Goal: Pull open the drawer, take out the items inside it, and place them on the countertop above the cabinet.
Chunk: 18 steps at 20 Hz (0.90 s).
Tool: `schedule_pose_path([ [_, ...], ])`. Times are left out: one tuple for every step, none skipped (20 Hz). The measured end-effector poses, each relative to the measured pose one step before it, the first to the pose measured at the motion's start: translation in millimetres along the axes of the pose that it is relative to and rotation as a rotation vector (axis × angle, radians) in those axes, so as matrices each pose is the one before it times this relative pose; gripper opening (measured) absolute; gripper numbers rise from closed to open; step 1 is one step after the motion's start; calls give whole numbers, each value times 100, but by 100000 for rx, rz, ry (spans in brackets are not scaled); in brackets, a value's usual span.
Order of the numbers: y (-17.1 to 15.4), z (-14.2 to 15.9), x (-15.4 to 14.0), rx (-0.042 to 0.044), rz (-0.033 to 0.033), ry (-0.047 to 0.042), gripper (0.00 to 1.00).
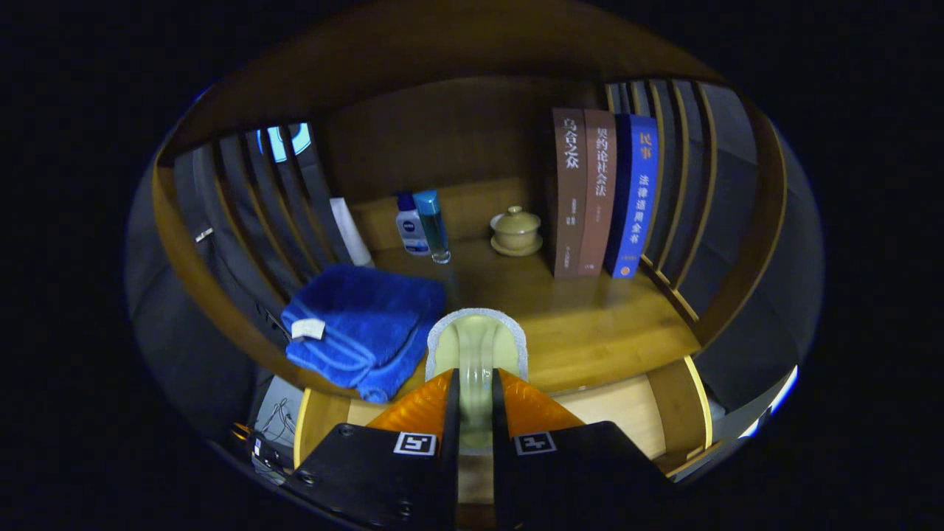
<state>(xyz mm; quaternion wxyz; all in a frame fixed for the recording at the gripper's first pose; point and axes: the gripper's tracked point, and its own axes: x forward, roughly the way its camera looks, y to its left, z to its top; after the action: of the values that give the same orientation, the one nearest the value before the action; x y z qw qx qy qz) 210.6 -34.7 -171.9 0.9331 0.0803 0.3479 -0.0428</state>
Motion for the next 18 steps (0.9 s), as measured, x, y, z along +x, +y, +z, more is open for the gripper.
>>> schedule_pose_path([
  [179, 860, 1031, 655, 582, 1032, 24],
  [251, 906, 981, 233, 1060, 681, 24],
  [200, 756, 1211, -237, 182, 182, 24],
  [-56, 522, 1053, 365, -200, 1375, 24],
  [-13, 139, 1066, 392, -47, 2145, 24],
  [-183, -137, 1070, 123, -810, 2718, 24],
  [-432, -175, 1012, -242, -1741, 3023, 24],
  [-163, -274, 909, -479, -1342, 2875, 24],
  [-189, 34, 606, 128, -627, 1415, 24],
  [-150, -160, 787, 532, -493, 1166, 24],
  [-189, -219, 442, -222, -811, 1550, 24],
  [-143, -69, 116, -232, -595, 746, 24],
  [-95, 86, 247, -528, -16, 121, 27],
  [332, 100, 131, -114, 781, -904, 28],
  [99, 353, -289, -12, 325, -1253, 41],
  [186, 242, -41, 25, 637, -1136, 55],
  [23, 191, -251, 216, 51, -1001, 68],
  [14, 133, -244, 95, -176, -905, 81],
])
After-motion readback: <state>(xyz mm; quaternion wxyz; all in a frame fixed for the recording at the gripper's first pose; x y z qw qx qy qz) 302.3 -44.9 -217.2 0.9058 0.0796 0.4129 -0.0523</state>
